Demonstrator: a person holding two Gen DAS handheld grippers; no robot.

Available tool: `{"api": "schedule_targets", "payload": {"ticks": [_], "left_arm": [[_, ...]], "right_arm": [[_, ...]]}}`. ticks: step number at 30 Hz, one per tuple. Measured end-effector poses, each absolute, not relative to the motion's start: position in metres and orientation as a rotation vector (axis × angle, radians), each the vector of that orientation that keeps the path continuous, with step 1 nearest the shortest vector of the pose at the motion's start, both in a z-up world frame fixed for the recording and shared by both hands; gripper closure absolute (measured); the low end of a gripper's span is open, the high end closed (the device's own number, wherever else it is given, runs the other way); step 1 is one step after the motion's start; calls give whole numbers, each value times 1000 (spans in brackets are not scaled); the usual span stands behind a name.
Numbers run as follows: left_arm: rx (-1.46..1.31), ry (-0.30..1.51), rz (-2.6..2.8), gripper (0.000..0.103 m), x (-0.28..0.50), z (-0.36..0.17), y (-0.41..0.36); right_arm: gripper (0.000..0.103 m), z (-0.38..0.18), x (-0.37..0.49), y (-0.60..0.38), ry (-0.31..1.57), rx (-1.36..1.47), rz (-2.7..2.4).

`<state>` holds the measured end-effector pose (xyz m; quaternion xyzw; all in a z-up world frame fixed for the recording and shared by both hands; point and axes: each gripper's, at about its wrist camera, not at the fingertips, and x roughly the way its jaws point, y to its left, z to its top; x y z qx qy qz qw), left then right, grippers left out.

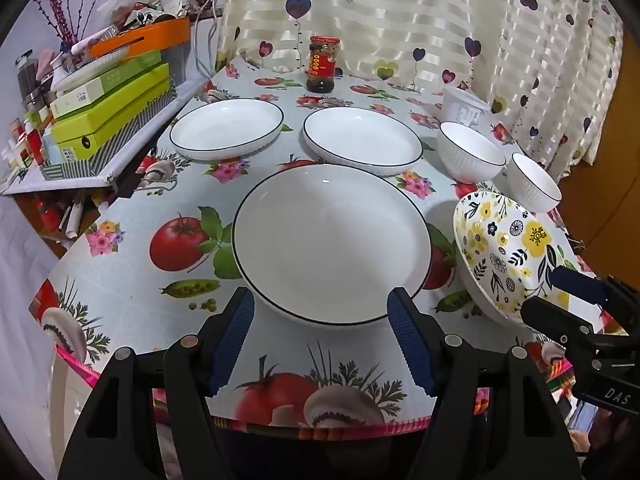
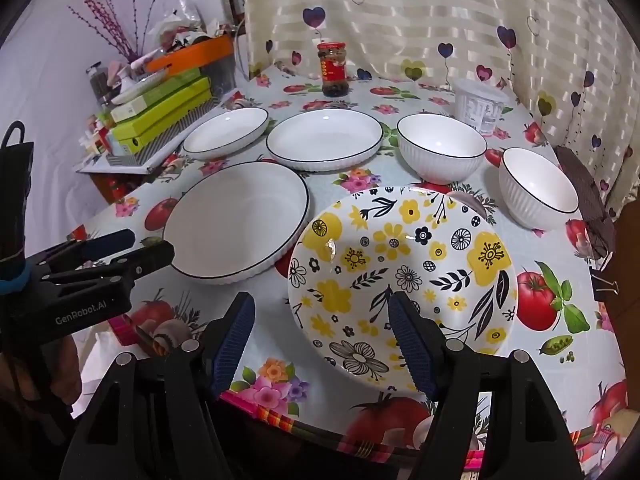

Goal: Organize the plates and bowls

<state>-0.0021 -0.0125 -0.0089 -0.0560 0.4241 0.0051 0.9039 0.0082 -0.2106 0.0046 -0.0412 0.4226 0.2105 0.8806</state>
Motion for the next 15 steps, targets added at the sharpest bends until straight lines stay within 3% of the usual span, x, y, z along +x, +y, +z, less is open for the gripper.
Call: {"api": "schedule_targets", "payload": {"ticks": [15], "left_arm": [[-107, 888, 12, 33, -3, -11, -15]], "right_arm": [[33, 4, 8, -213, 885, -79, 436]]}}
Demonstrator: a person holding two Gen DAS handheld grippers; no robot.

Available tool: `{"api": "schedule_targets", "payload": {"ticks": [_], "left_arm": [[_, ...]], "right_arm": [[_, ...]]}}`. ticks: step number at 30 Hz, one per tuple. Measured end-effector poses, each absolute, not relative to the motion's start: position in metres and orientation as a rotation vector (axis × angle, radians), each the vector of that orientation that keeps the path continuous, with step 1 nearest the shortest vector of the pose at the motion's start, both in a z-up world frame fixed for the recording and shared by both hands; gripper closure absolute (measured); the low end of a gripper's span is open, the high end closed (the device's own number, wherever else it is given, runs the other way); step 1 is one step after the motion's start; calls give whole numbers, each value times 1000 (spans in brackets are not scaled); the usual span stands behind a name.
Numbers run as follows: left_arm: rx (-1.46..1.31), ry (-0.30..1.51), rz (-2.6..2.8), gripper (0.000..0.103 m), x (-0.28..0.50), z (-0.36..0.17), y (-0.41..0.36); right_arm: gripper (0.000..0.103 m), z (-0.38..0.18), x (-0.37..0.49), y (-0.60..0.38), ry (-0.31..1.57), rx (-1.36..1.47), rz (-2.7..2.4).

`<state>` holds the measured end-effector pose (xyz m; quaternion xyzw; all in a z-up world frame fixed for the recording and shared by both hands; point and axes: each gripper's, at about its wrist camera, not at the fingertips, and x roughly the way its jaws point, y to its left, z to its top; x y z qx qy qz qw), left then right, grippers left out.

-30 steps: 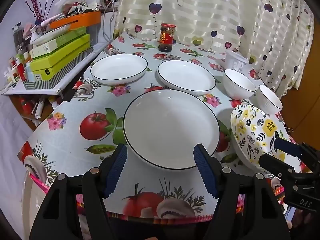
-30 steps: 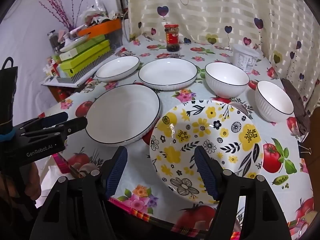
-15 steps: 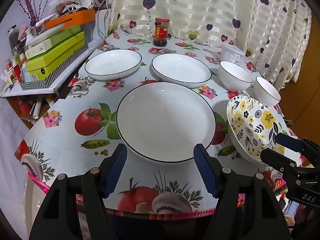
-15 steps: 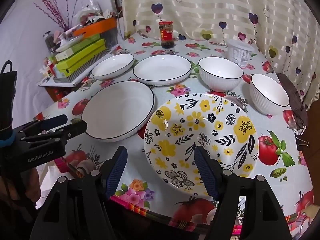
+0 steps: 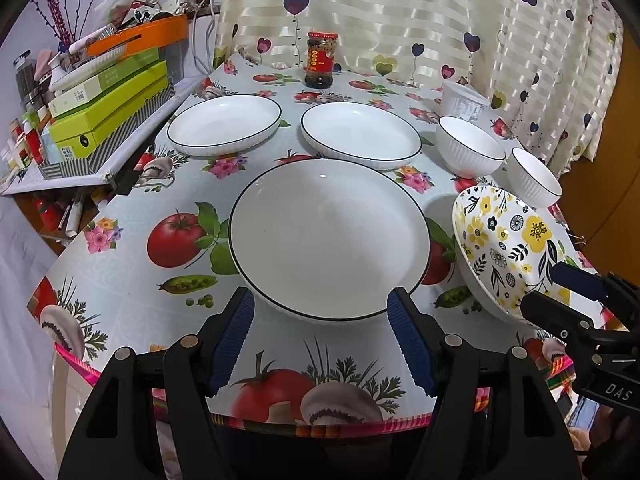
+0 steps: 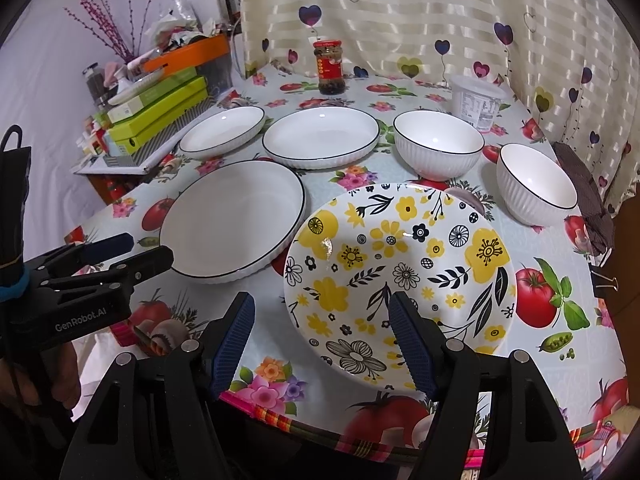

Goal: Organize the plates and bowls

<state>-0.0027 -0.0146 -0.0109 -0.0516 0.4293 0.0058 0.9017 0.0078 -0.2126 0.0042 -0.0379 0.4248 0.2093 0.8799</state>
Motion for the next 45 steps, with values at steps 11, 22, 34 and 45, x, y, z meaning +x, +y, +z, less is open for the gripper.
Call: {"api": "schedule_targets", "payload": {"ticks": [11, 22, 34, 45], "left_arm": [[-101, 898, 13, 33, -3, -13, -15], [-103, 913, 9, 33, -1, -15, -19], [-150, 938, 2, 33, 0, -20, -13], [-141, 933, 8, 33, -1, -18, -14]], "right_arm": [[33, 5, 11, -211, 890, -77, 435], [33, 0, 9, -213, 894, -75, 433], [33, -2, 10, -213, 898, -74, 434], [33, -5, 11, -212, 901, -73, 435]]}}
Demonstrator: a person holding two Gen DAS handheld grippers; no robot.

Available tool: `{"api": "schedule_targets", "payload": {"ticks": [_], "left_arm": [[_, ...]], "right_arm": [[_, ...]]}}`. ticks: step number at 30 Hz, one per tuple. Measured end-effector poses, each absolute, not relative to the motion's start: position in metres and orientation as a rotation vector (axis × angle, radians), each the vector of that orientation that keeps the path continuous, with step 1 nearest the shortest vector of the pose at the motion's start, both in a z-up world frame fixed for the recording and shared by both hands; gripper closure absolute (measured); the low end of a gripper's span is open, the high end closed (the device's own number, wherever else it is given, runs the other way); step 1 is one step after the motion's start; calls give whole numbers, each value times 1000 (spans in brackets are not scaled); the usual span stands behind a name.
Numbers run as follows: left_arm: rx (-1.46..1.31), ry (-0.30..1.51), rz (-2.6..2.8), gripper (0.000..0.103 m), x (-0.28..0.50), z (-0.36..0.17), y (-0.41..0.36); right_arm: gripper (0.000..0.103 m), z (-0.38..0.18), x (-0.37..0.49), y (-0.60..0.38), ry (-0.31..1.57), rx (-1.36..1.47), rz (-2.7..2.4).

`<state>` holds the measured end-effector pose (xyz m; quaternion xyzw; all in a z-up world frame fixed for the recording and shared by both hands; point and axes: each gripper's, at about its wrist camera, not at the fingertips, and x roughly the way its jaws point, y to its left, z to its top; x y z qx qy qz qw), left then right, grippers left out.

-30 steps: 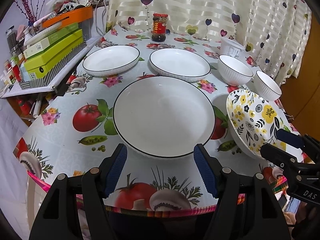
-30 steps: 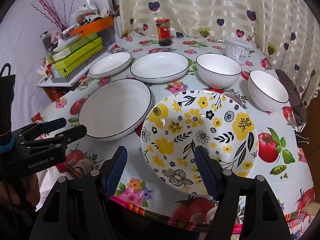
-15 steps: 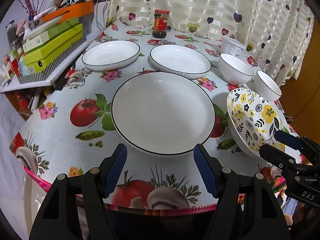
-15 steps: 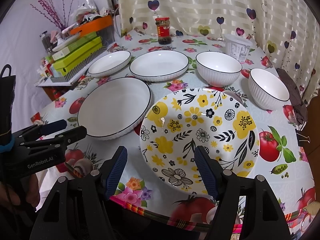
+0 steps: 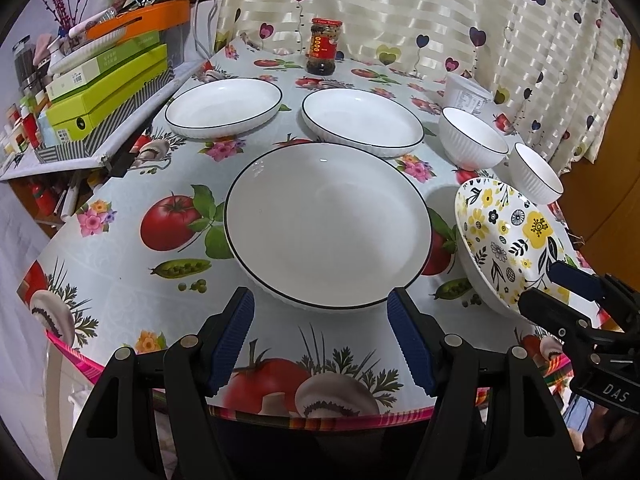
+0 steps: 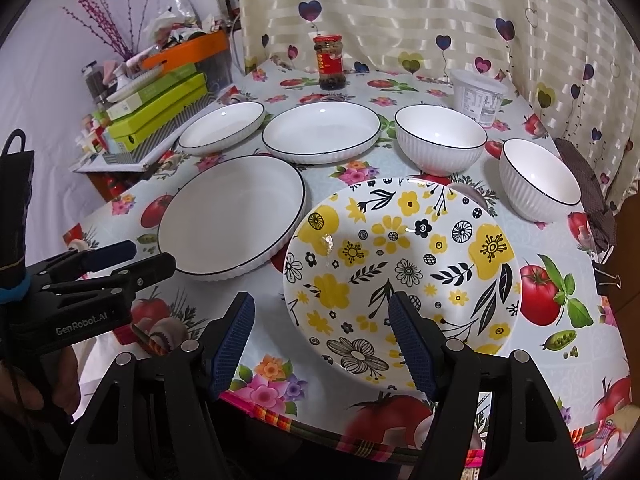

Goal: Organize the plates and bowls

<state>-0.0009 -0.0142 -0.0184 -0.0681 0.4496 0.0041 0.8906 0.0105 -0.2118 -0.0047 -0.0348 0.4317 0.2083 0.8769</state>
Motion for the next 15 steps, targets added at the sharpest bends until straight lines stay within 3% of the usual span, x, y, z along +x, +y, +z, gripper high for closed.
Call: {"api": "schedule_targets", "payload": {"ticks": [15], "left_arm": [[-166, 934, -3, 33, 2, -18, -9]], "right_arm": [[33, 2, 10, -206, 904, -69, 459]]}}
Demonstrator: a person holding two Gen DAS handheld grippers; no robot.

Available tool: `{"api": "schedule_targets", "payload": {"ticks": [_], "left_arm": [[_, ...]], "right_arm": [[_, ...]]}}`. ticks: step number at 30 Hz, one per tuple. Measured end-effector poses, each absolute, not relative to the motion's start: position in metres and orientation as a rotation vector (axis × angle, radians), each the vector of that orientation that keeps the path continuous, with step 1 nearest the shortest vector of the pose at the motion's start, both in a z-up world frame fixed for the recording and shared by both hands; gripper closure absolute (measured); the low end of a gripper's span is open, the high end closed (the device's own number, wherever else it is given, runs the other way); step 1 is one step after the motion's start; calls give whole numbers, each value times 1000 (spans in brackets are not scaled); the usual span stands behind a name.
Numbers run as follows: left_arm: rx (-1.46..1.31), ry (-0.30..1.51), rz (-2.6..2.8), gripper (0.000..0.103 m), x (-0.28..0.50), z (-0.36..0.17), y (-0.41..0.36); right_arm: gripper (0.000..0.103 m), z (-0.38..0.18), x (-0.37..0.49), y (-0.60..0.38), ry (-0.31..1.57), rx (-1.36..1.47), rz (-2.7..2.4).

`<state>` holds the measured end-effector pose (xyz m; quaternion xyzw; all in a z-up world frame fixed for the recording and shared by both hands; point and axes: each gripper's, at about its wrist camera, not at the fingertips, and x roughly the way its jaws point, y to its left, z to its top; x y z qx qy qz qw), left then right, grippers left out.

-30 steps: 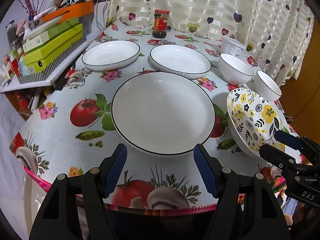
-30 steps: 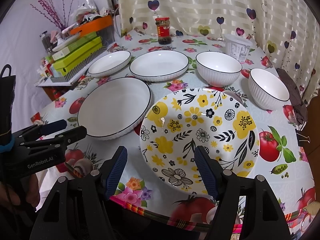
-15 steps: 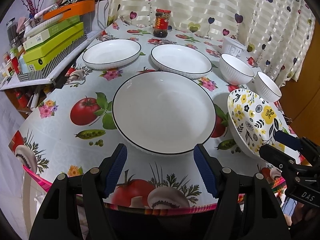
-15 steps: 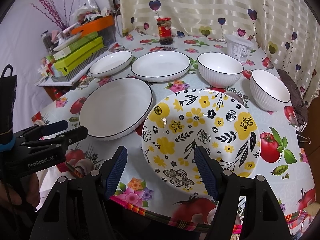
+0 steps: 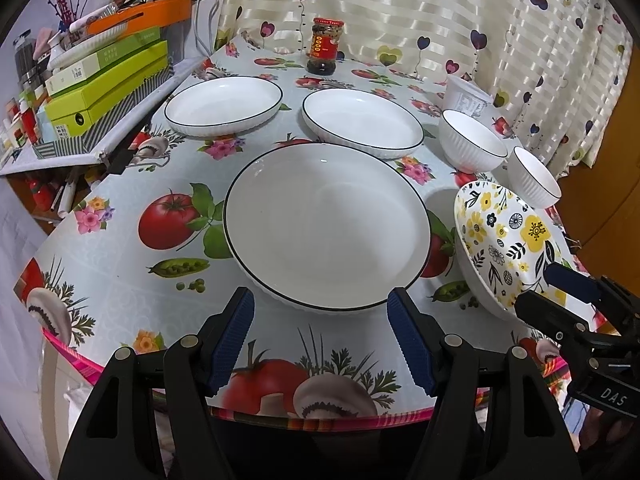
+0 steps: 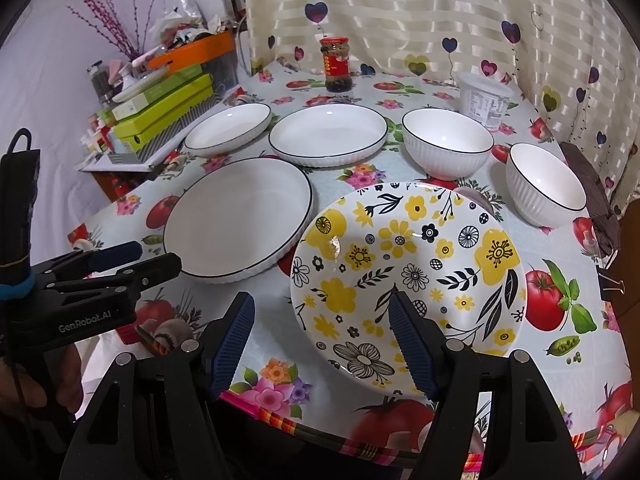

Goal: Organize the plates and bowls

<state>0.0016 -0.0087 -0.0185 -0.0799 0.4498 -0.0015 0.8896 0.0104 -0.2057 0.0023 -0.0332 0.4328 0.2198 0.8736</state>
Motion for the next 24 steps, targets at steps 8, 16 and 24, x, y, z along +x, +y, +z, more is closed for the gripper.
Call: {"api": "schedule_targets", "payload": {"ticks": [8, 16, 24], "left_arm": [[-175, 936, -9, 33, 2, -20, -8], [-195, 932, -21, 33, 1, -20, -5], [-195, 918, -24, 33, 0, -18, -3]], "right_arm": [[33, 6, 10, -201, 893, -65, 493], [32, 7, 10, -196, 889, -68, 532], [32, 10, 13, -192, 884, -67, 553]]}}
